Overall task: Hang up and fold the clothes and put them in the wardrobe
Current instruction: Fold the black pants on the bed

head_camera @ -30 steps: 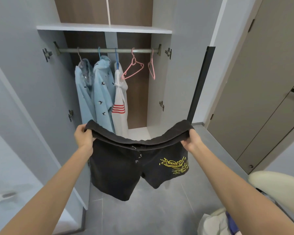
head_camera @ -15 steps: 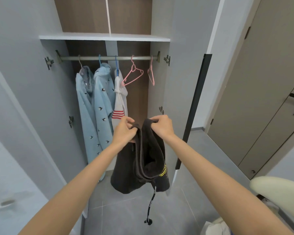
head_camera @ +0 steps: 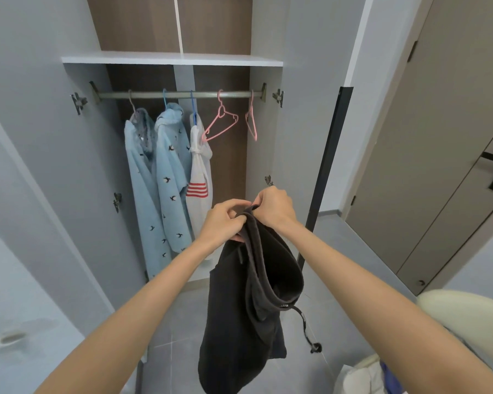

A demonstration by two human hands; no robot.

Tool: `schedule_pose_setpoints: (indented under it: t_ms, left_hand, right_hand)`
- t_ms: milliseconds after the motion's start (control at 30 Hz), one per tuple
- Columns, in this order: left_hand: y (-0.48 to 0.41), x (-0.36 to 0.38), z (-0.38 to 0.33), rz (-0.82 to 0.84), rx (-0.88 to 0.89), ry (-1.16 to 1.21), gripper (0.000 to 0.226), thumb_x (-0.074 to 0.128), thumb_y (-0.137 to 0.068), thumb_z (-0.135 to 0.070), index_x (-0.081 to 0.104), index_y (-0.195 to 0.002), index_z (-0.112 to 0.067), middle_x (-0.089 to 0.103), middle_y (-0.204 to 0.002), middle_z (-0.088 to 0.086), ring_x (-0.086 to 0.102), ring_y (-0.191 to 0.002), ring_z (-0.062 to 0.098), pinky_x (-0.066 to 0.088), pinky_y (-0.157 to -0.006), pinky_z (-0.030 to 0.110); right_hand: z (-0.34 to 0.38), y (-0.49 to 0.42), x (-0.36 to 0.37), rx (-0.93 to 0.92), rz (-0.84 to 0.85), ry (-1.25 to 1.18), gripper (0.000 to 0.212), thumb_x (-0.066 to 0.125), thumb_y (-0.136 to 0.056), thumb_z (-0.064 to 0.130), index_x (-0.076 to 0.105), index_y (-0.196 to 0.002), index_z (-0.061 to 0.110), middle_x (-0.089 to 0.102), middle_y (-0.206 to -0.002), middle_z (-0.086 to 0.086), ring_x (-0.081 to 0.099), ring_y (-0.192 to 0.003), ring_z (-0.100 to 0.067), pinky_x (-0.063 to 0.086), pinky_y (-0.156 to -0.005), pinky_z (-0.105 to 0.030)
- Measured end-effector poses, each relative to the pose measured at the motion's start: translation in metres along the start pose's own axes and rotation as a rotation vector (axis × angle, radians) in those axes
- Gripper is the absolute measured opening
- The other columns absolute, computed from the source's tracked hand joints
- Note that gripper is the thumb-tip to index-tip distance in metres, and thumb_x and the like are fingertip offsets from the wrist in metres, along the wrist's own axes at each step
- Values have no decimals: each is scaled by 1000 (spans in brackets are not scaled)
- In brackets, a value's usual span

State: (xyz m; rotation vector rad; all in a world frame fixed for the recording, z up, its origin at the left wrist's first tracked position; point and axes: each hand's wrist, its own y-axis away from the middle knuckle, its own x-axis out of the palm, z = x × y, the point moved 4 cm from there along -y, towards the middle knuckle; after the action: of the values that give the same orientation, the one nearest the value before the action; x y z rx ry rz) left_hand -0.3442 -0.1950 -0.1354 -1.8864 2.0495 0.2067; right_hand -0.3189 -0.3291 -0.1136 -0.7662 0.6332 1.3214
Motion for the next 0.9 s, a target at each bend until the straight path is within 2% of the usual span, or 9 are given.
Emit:
schedule_pose_setpoints:
  t_ms: [100, 200, 300, 400, 500, 600, 667, 767, 900]
  left_hand:
    - [-1, 1, -1, 42, 11, -34, 38, 55, -87, -3, 66, -116, -25, 64, -86, -5, 68, -69, 11, 60, -56, 30]
    - [-2, 1, 0, 92, 8, -83, 35, 54, -88, -3, 68, -113, -24, 65, -94, -9, 69, -64, 9, 58, -54, 24]
    - [-2, -2, 2, 113, 18, -118, 30, 55, -88, -4, 67, -103, -26, 65, -93, -6, 70, -65, 9, 59, -56, 26]
    - [-3, -6, 4, 144, 26, -173, 28, 54, -88, -5, 63, -92, -31, 60, -83, -4, 68, -61, 9, 57, -52, 24]
    - [-4, -12, 7, 105, 24, -209, 24, 54, -88, -6, 59, -83, -29, 56, -72, -3, 65, -54, 4, 51, -46, 17]
    - [-6, -21, 16, 31, -60, -78, 16, 52, -86, -4, 62, -89, -17, 57, -68, 3, 67, -54, 11, 57, -49, 27]
    - [-7, -28, 21, -2, -122, -23, 16, 50, -87, -2, 61, -96, -10, 60, -76, 10, 68, -60, 18, 60, -56, 33]
    - [-11, -39, 26, -68, -201, 76, 20, 45, -85, 0, 58, -95, -9, 65, -89, 22, 70, -71, 25, 61, -64, 39]
    - [-16, -47, 29, -155, -317, 311, 20, 43, -85, 5, 54, -93, -10, 62, -95, 19, 68, -84, 29, 59, -77, 46]
  right_hand:
    - [-3, 1, -3, 30, 41, -26, 7, 71, -80, 17, 76, -80, 12, 72, -82, -8, 67, -83, -25, 57, -77, -34]
    - [-6, 4, -1, 89, 111, -104, 10, 72, -79, 18, 74, -83, 9, 72, -80, -8, 70, -69, -22, 59, -74, -32]
    - [-7, 10, 2, 159, 127, -212, 22, 73, -78, 14, 59, -94, 9, 64, -90, -7, 67, -65, -20, 58, -64, -28]
    - [-9, 20, 9, 244, 188, -443, 42, 73, -76, 6, 44, -106, 10, 54, -105, -11, 58, -74, -14, 50, -51, -19]
    - [-8, 27, 13, 250, 270, -562, 50, 72, -76, 1, 41, -115, 7, 52, -111, -14, 56, -86, -16, 53, -64, -21]
    - [-6, 35, 13, 198, 318, -695, 44, 66, -80, -1, 43, -116, 6, 59, -115, -13, 61, -102, -21, 54, -81, -27]
    - [-6, 43, 13, 79, 306, -694, 31, 64, -84, 3, 46, -108, 11, 63, -112, -3, 61, -103, -14, 51, -82, -24]
    - [-10, 59, 22, -102, 328, -540, 25, 69, -87, 23, 52, -104, 16, 59, -117, 3, 61, -99, -13, 49, -87, -27]
    - [-24, 72, 39, -227, 360, -228, 50, 74, -75, 55, 53, -115, 32, 43, -135, 7, 45, -120, -9, 42, -104, -34]
